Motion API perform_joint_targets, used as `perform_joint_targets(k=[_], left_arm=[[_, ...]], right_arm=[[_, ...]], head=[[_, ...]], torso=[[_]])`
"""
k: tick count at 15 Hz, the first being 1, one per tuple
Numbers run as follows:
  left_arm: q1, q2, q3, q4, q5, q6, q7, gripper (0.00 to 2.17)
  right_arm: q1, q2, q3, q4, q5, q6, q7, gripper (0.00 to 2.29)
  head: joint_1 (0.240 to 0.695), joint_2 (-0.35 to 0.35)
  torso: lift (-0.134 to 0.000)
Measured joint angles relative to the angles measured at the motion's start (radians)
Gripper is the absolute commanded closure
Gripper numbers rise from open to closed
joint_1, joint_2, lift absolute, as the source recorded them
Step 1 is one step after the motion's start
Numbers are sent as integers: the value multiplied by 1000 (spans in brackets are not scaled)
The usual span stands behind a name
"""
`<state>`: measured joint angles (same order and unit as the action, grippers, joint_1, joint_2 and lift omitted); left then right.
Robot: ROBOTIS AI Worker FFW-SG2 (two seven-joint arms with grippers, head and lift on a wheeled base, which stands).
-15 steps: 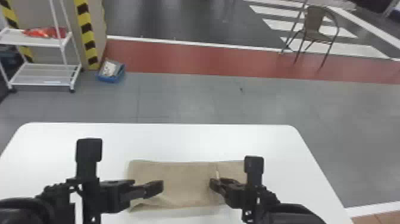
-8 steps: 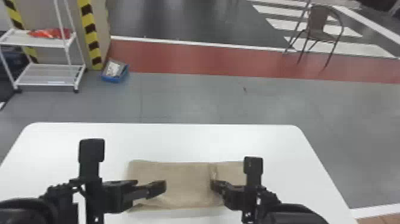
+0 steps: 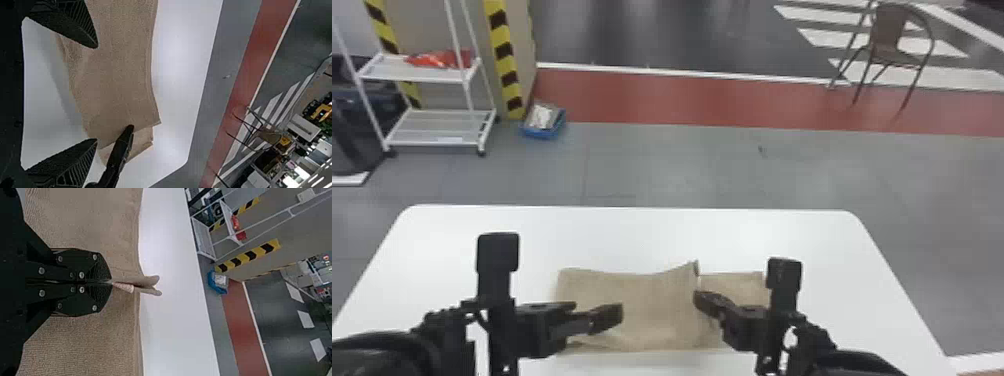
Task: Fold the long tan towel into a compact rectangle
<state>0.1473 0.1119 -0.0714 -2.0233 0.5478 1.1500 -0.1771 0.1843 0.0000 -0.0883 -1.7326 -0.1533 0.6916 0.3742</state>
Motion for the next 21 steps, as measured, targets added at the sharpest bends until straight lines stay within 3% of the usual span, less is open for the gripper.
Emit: perform_joint_targets(k=[5, 10, 15, 21], left_arm=[[15, 0, 16, -15, 1, 5, 4, 33], [26, 0, 20, -33, 1, 21, 5, 33], [25, -2, -5, -35, -2, 21, 12, 33], [41, -3, -13, -48, -5, 21, 13, 33]], right_arm=[[62, 0, -18, -176, -49, 75, 2, 1116], [121, 0, -131, -297, -118, 130, 31, 1116], [96, 0, -256, -241, -138, 129, 86, 1116], [63, 0, -298, -144, -119, 96, 135, 1116]], head=[[695, -129], [695, -180], [695, -267], [695, -300]], torso=[[0], [0], [0], [0]])
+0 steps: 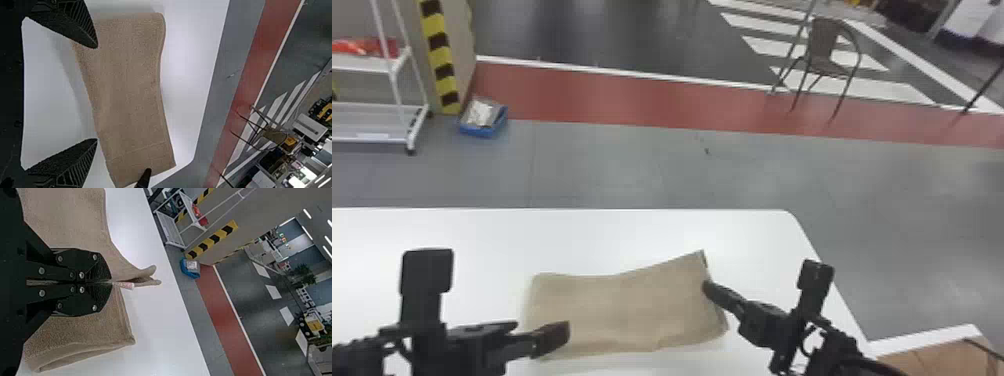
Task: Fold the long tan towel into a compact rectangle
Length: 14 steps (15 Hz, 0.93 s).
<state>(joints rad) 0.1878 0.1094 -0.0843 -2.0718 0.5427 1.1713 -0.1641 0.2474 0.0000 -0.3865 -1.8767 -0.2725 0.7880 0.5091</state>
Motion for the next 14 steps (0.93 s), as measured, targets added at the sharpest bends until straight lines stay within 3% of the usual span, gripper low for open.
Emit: perform_joint_targets(k=[5, 14], left_arm=[[11, 1, 2, -3, -1, -1, 0, 33], [4, -1, 5, -2, -5, 3, 1, 33]], right_arm=[[-22, 0, -12, 47, -4, -20, 27, 1116], [1, 0, -70, -51, -60, 21, 35, 1116]], head=[[695, -306], [695, -323]], torso=[[0], [0]])
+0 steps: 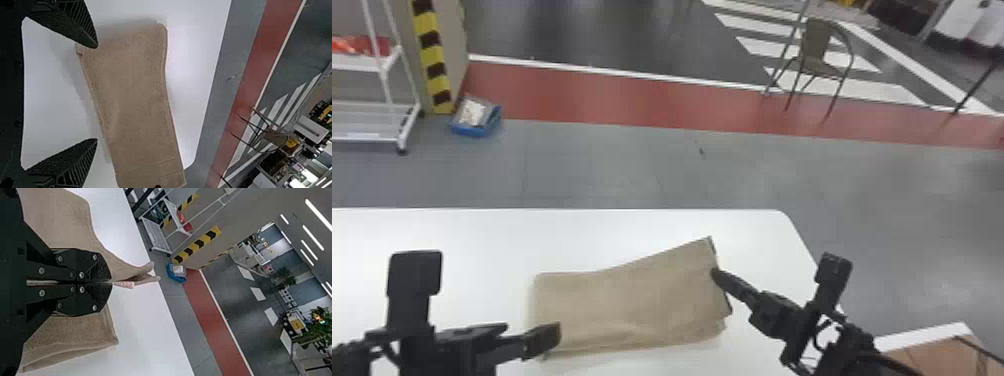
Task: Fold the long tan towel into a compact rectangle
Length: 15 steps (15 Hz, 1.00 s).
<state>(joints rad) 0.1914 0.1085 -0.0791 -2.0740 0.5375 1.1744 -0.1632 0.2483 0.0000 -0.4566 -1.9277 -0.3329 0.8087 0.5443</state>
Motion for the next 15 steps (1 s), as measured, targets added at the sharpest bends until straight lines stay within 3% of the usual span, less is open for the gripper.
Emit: perform_joint_targets(k=[12, 13, 15], left_arm=[[-14, -4, -3, 28, -12, 0, -5, 33], [-14, -4, -3, 31, -12, 0, -6, 33], [-15, -4, -5, 36, -13, 0, -7, 33]], right_arm=[[-52, 0, -25, 184, 69, -88, -2, 1099], [-62, 0, -31, 201, 81, -95, -5, 944], [-79, 0, -38, 227, 110, -101, -20, 242]], head=[[695, -350], [695, -350], [695, -350]], torso=[[0], [0], [0]])
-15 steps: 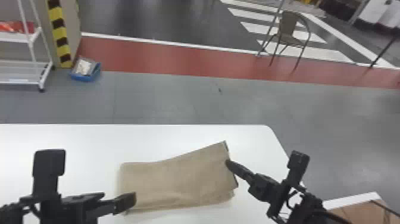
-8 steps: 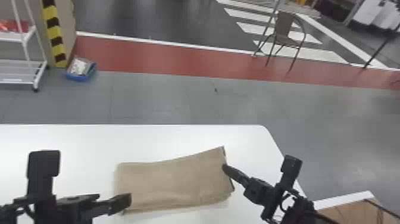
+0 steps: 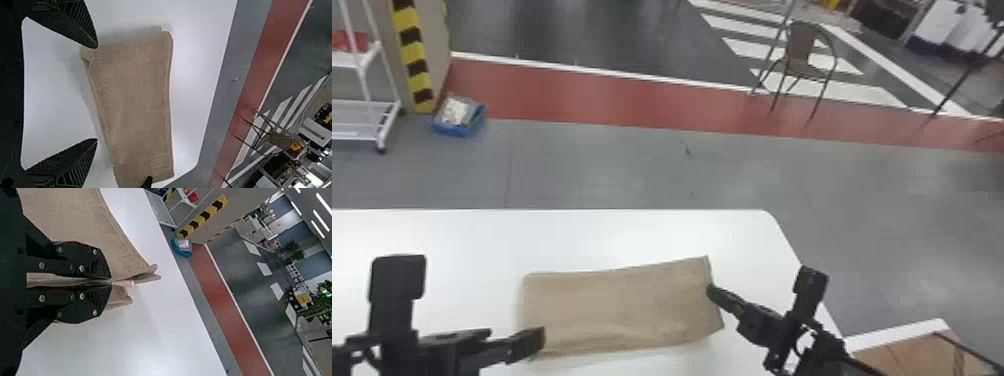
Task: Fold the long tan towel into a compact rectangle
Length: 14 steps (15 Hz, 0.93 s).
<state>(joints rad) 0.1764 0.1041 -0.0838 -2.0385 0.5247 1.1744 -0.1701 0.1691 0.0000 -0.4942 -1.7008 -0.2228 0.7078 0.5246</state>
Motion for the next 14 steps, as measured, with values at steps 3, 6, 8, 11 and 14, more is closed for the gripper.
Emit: perform_joint_targets(k=[3, 6, 8, 11, 14], left_arm=[[0, 0, 0, -1, 0, 0, -2, 33], [1, 4, -1, -7, 0, 6, -3, 33], [3, 5, -4, -10, 0, 17, -2, 33], [7, 6, -21, -13, -1, 4, -10, 33], [31, 7, -43, 0, -28, -90, -32, 33]], right_arm=[[-10, 0, -3, 25, 39, -4, -39, 19], [-16, 0, -35, 33, 39, -3, -40, 26], [1, 0, -50, 17, 16, -15, -39, 29], [34, 0, -58, -12, -8, -38, -38, 46], [49, 0, -70, 6, -16, -89, -26, 53]], head=[[695, -350], [695, -350], [695, -350], [695, -350], [695, -350]], torso=[[0], [0], [0], [0], [0]])
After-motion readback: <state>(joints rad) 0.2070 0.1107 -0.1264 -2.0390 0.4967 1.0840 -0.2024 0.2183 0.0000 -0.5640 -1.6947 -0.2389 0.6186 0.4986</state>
